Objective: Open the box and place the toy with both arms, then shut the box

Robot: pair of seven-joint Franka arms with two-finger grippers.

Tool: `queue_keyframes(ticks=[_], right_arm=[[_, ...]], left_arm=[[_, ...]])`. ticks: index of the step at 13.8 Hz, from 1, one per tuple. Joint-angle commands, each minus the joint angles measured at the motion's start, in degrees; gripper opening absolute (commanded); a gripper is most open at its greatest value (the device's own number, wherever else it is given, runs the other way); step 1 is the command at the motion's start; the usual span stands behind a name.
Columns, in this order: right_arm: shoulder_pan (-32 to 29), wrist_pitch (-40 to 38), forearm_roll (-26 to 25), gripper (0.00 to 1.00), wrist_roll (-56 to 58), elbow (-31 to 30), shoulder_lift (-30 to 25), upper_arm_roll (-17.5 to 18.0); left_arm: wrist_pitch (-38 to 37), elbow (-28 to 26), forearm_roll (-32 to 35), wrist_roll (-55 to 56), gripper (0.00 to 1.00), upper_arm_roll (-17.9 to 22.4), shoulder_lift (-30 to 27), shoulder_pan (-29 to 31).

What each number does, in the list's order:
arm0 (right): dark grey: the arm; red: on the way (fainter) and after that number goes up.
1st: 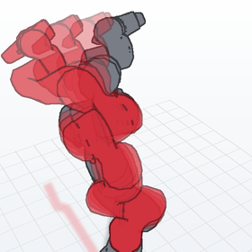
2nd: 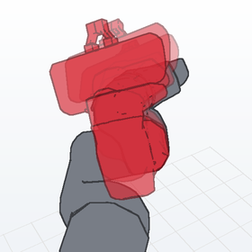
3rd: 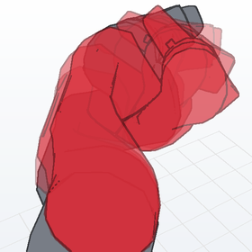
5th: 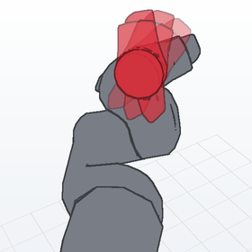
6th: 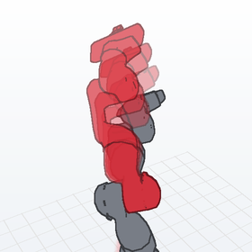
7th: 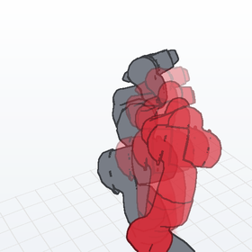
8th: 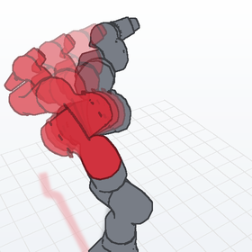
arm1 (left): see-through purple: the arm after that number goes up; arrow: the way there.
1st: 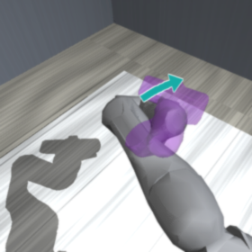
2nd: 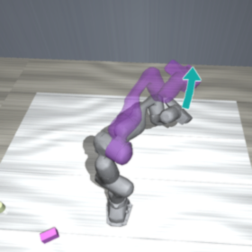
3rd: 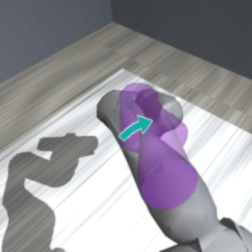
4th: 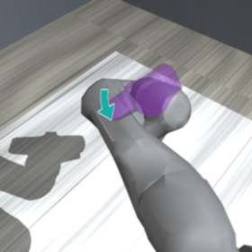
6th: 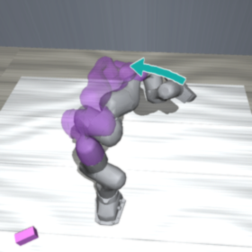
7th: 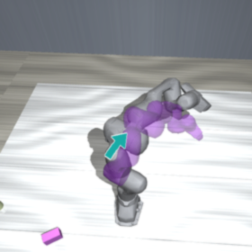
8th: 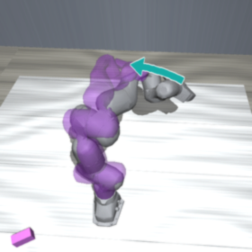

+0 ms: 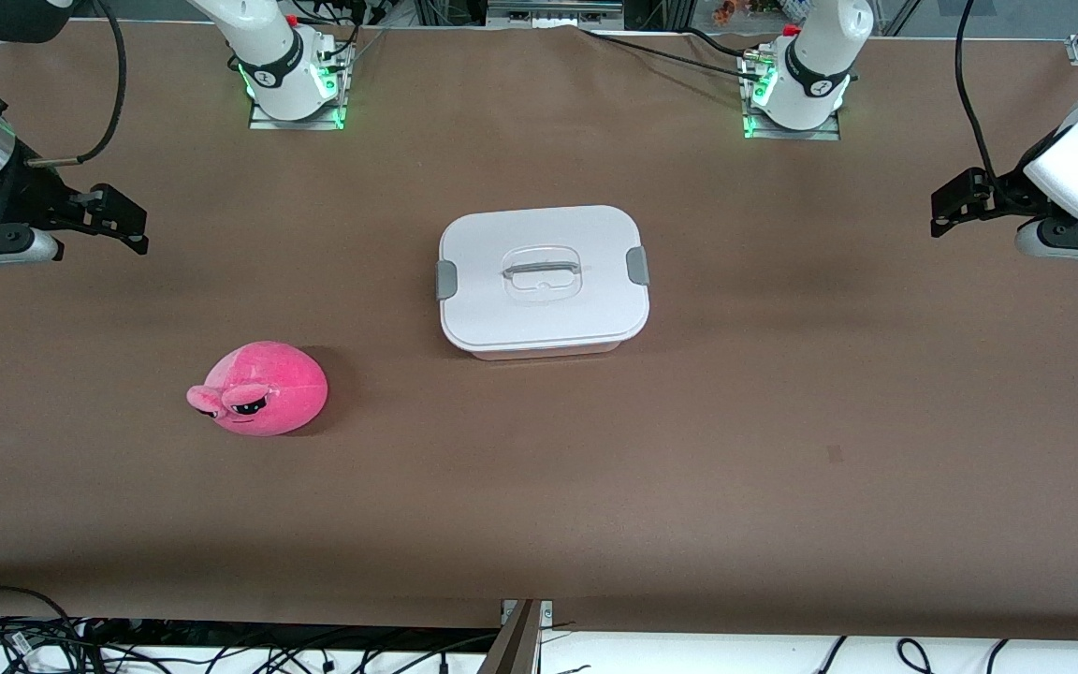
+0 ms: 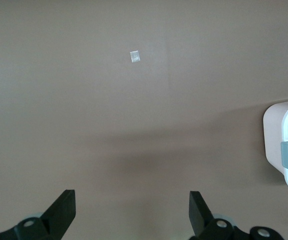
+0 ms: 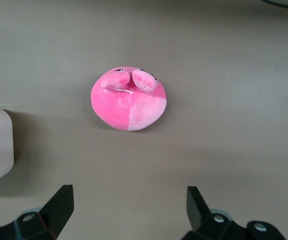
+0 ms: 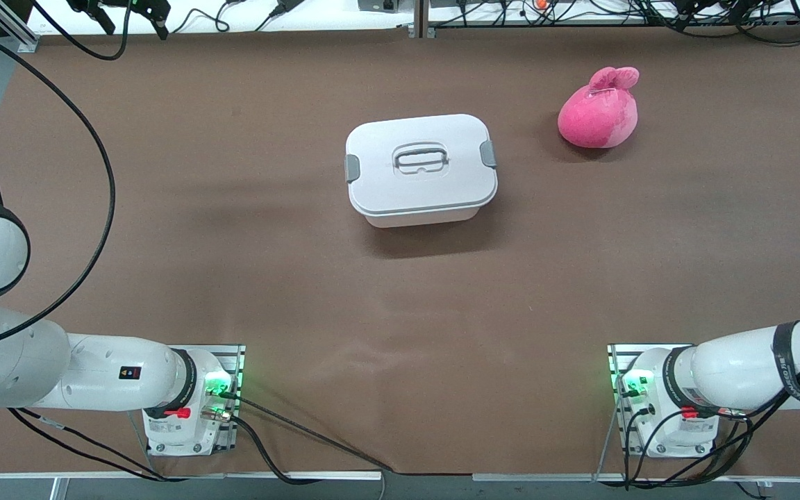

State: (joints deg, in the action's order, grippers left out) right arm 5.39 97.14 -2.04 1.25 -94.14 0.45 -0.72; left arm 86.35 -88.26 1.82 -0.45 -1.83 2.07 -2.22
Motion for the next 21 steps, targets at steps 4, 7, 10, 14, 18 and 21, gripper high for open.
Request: queue_keyframes(ticks=[4, 7, 10, 14, 18, 21], right_arm=[[0.3, -1.5, 0.5, 1.00, 1.0, 1.8, 1.6, 0.5], [0.1, -1.2, 0.7, 1.00, 1.0, 1.8, 1.6, 0.5], [0.1, -1.3, 0.5, 1.00, 1.0, 1.8, 1.6, 0.5], [0.0, -1.5, 0.5, 1.00, 1.0, 1.9, 1.6, 0.3], [0.1, -1.5, 0.3, 1.00, 1.0, 1.9, 1.4, 0.3], [0.1, -1.6, 0.4, 1.00, 0.9, 1.9, 1.4, 0.3]], left_arm=[[-1.2, 1.3, -0.4, -0.2, 1.00, 0.1, 0.2, -0.2], [-4.4, 1.3, -0.7, -0.3, 1.00, 0.1, 0.3, -0.5], [-4.6, 1.1, -0.6, -0.6, 1.00, 0.0, 0.6, -0.7], [-6.8, 0.8, -2.3, -14.3, 1.00, -1.1, 2.4, -1.6], [-5.3, 1.1, -8.7, -20.6, 1.00, -6.7, 4.5, -2.3], [1.2, 1.0, -8.7, -21.3, 1.00, -15.8, 7.1, -2.6]])
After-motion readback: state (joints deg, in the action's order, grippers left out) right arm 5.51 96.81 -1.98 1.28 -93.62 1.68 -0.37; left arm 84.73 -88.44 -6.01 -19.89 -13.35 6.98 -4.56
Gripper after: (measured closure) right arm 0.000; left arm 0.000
